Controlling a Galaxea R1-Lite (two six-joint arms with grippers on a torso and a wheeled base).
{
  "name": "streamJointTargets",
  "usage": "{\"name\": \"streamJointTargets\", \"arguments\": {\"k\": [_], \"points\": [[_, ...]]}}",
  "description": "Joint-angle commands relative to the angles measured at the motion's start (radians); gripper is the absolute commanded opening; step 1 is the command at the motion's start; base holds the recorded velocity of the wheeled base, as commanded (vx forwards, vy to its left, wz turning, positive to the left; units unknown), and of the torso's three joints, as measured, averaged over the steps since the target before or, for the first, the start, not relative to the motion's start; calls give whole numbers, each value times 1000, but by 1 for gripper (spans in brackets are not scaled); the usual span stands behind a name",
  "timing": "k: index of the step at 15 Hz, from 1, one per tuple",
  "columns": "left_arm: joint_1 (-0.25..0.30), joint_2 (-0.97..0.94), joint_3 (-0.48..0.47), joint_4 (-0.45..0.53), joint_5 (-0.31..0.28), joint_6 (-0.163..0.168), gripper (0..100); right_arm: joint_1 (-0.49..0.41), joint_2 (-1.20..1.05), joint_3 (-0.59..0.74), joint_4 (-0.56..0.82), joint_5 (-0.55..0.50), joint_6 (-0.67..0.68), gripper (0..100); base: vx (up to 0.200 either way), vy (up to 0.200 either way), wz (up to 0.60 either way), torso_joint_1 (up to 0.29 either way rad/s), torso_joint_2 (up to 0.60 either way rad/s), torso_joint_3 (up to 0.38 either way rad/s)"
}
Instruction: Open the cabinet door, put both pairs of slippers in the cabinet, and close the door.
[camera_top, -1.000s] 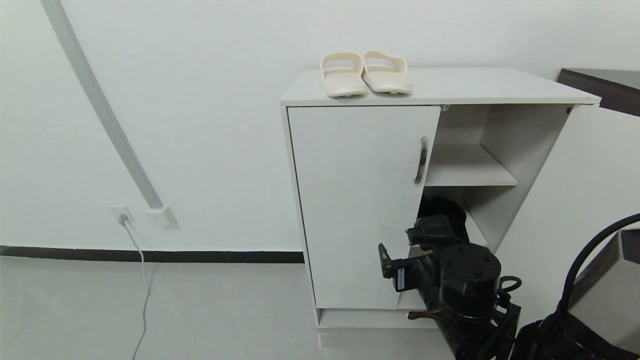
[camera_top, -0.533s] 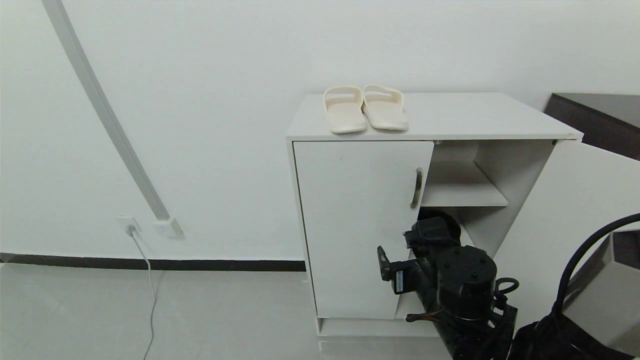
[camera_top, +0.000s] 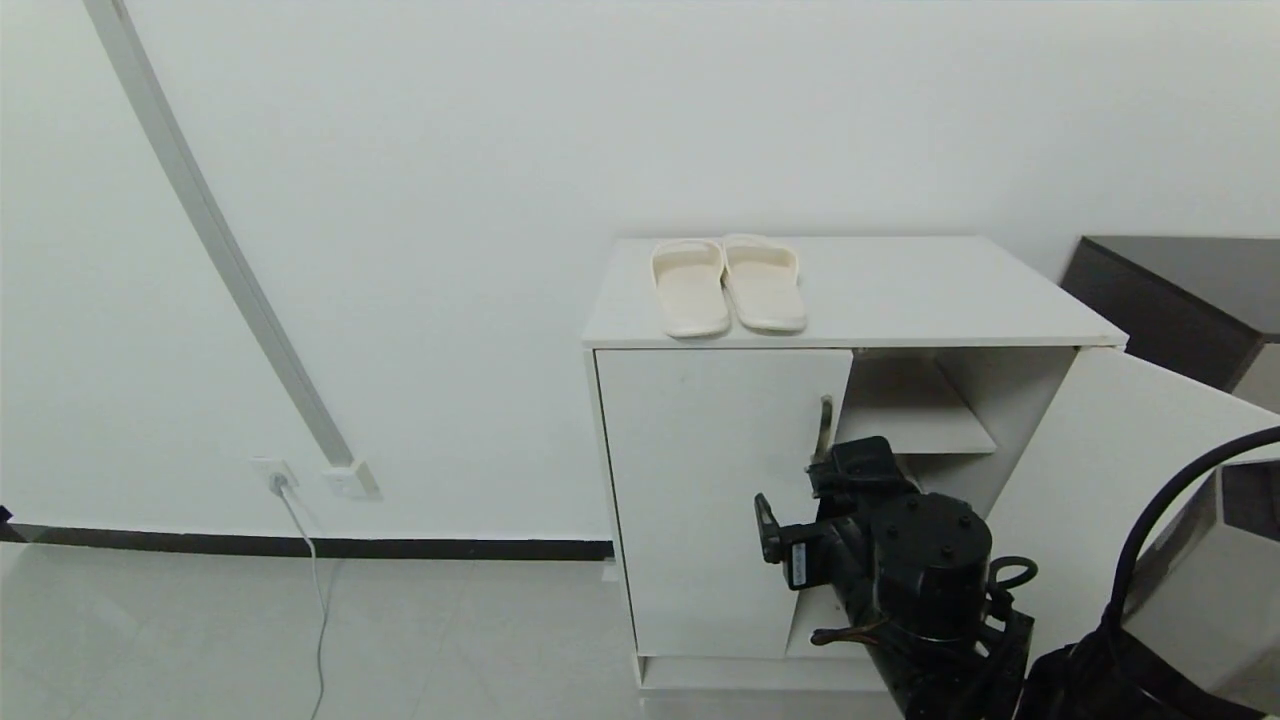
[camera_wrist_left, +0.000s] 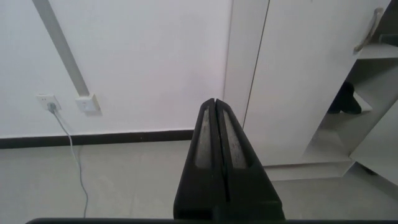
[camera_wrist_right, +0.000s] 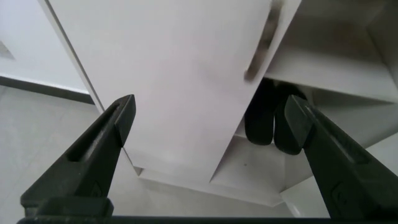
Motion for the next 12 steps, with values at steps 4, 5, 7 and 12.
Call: {"name": "streamJointTargets", "arguments": {"k": [4, 5, 7, 12], "points": [[0, 2, 0, 0, 0, 0, 0, 1, 1, 6, -8, 0, -1, 100, 0, 0, 0, 220, -540, -316], [0, 2, 0, 0, 0, 0, 0, 1, 1, 6, -13, 0, -1, 100, 0, 0, 0, 242, -569, -330], [0, 2, 0, 0, 0, 0, 0, 2, 1, 8, -14, 0, -1, 100, 0, 0, 0, 251, -578, -330], [0, 2, 0, 0, 0, 0, 0, 5, 3, 23, -14, 3, -1, 100, 0, 0, 0, 244, -552, -306]]}}
